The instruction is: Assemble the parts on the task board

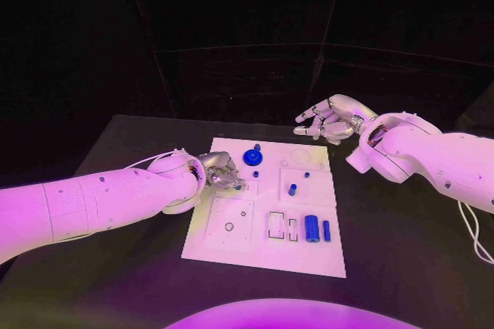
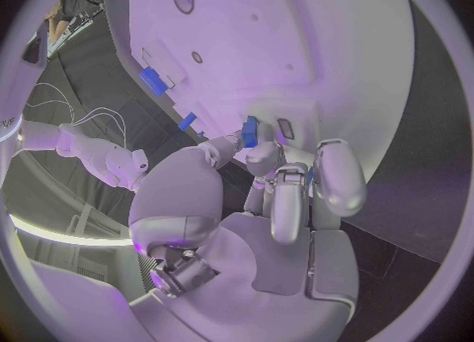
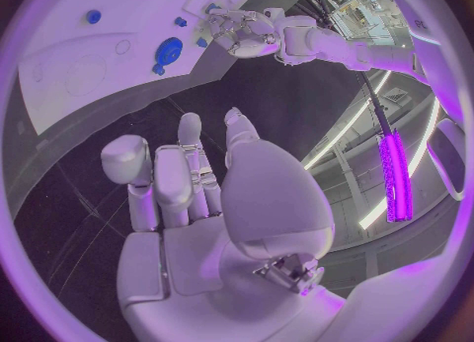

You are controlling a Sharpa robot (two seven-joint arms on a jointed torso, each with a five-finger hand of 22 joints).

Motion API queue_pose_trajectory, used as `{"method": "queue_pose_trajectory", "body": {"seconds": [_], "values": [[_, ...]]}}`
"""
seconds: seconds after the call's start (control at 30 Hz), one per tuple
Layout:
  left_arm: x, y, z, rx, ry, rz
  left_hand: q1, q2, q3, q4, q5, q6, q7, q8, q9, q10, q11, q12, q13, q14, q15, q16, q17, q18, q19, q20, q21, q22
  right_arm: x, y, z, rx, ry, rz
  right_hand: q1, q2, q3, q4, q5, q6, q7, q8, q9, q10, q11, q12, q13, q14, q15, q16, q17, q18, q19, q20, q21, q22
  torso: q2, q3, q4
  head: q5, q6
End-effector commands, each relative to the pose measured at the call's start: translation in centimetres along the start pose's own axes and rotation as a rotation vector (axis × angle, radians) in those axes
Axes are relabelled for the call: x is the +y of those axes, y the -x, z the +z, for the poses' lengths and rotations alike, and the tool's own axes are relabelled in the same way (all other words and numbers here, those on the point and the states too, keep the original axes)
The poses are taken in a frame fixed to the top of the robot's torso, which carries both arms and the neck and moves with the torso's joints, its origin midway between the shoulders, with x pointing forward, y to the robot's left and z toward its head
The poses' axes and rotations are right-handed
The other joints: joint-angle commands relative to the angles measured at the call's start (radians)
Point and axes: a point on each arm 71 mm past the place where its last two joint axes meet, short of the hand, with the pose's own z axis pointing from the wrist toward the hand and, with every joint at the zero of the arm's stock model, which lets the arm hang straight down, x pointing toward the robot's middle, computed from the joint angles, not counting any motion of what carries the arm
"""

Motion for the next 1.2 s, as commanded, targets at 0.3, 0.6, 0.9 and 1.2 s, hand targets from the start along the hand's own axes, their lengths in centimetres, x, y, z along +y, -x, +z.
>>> {"method": "queue_pose_trajectory", "body": {"seconds": [0.3, 0.6, 0.9, 1.2], "values": [[0.27, -0.91, -0.03, 0.053, 0.011, 0.018, -0.031, -0.027, 0.098, -0.107, 0.004, 0.022, -0.017, 0.003, -0.011, 0.016, -0.011, 0.018, 0.012, 0.104, -0.012, 0.006, 0.263, -0.011, 0.004, -0.003, 0.006, 0.012, 0.19, 0.06, 0.01, 0.001, 0.013, -0.002, -0.001, 0.011, -0.007, 0.001, 0.004, 0.003, 0.003, -0.001, -0.001, -0.007, 0.003, -0.004, -0.002, 0.006, -0.005, -0.004, -0.001, 0.009, -0.007, 0.0, -0.007, -0.002, 0.0, 0.0002, 0.0, -0.002, 0.0], [0.21, -0.88, 0.01, 0.047, 0.012, 0.012, -0.066, -0.04, 0.06, -0.078, 0.003, 0.039, -0.021, 0.0, -0.023, 0.017, -0.014, 0.02, 0.012, 0.104, -0.015, 0.006, 0.263, -0.011, 0.005, -0.006, 0.007, 0.016, 0.22, 0.05, -0.02, -0.001, 0.011, -0.002, -0.001, 0.012, -0.007, 0.001, 0.005, 0.004, 0.002, -0.001, -0.001, -0.007, 0.003, -0.004, -0.002, 0.006, -0.005, -0.005, -0.002, 0.01, -0.007, 0.0, -0.007, -0.004, 0.0, 0.0002, -0.0004, -0.002, -0.003], [0.18, -0.79, 0.14, 0.036, 0.014, 0.008, -0.086, -0.048, 0.029, -0.059, 0.002, 0.049, -0.023, -0.002, -0.032, 0.021, -0.016, 0.027, 0.018, 0.104, -0.016, 0.006, 0.263, -0.012, 0.007, -0.007, 0.009, 0.022, 0.22, 0.06, -0.03, -0.001, 0.01, -0.002, -0.001, 0.012, -0.007, 0.001, 0.005, 0.004, 0.002, -0.001, -0.001, -0.007, 0.003, -0.004, -0.002, 0.006, -0.005, -0.005, -0.002, 0.01, -0.007, 0.0, -0.007, -0.004, -0.001, 0.0003, 0.0003, -0.003, -0.001], [0.21, -0.72, 0.24, 0.036, 0.016, 0.009, -0.1, -0.052, 0.005, -0.045, 0.002, 0.059, -0.025, -0.002, -0.039, 0.028, -0.017, 0.036, 0.029, 0.104, -0.017, 0.006, 0.263, -0.015, 0.012, -0.008, 0.016, 0.034, 0.1, 0.19, -0.11, -0.01, 0.002, -0.002, 0.0, 0.015, -0.008, 0.002, 0.009, 0.005, 0.002, 0.0, -0.001, -0.007, 0.003, -0.004, -0.003, 0.005, -0.005, -0.008, -0.005, 0.011, -0.01, 0.0, -0.011, -0.01, 0.0, 0.0005, -0.0005, -0.003, 0.0]]}}
